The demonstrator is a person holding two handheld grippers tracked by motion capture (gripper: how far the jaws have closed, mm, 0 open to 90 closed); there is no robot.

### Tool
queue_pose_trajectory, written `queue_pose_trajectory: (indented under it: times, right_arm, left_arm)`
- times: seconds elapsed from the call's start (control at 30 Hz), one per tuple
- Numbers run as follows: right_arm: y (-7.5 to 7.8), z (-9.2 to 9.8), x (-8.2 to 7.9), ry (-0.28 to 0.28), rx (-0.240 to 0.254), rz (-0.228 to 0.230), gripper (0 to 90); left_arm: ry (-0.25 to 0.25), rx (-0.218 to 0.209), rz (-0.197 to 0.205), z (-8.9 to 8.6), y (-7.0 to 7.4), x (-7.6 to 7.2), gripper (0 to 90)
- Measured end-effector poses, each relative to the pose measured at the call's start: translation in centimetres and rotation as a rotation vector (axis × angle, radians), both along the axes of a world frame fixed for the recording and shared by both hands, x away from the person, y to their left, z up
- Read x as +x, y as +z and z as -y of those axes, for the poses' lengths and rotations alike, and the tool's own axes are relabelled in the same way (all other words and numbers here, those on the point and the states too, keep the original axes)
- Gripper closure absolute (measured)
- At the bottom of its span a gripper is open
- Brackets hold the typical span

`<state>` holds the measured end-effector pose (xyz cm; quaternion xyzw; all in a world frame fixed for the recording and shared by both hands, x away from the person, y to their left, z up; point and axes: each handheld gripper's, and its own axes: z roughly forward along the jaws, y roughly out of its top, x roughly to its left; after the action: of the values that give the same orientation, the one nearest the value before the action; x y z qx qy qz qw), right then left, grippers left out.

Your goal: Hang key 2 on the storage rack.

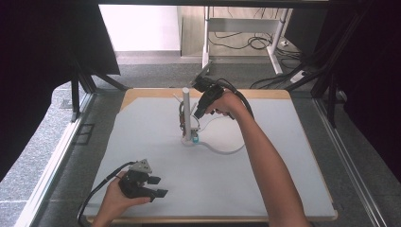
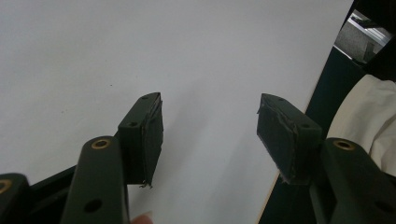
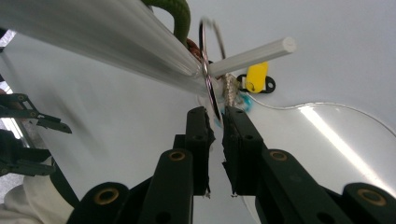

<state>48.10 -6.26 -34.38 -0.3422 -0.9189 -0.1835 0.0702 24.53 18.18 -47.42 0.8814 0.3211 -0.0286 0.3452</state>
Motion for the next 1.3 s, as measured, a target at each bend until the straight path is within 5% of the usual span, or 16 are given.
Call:
queue_pose_trajectory:
  times: [0.23,0.43,0.7,1.07,1.3]
  right_arm:
    - [1.0,1.6,-0.8,-0.029,0.021,0.024,63.6]
    - [2.0,3.9,-1.8,-0.082,0.048,0.106,50.8]
    - [2.4,7.8,-4.8,-0.103,0.116,0.211,44.5]
    - [-0.4,14.4,-10.5,-0.138,0.214,0.279,43.7]
    - [-3.8,18.4,-14.1,-0.186,0.278,0.32,44.0]
  left_arm:
    - [0.005,-0.006,-0.001,0.0,0.0,0.1,41.4]
    - [0.008,0.001,-0.001,0.0,0.0,0.0,41.3]
    - [0.023,0.011,0.013,-0.3,0.3,-0.1,41.3]
    - [0.05,0.002,0.025,-0.6,0.7,-0.2,41.2]
    - [0.048,0.015,0.029,-0.6,0.6,-0.2,41.0]
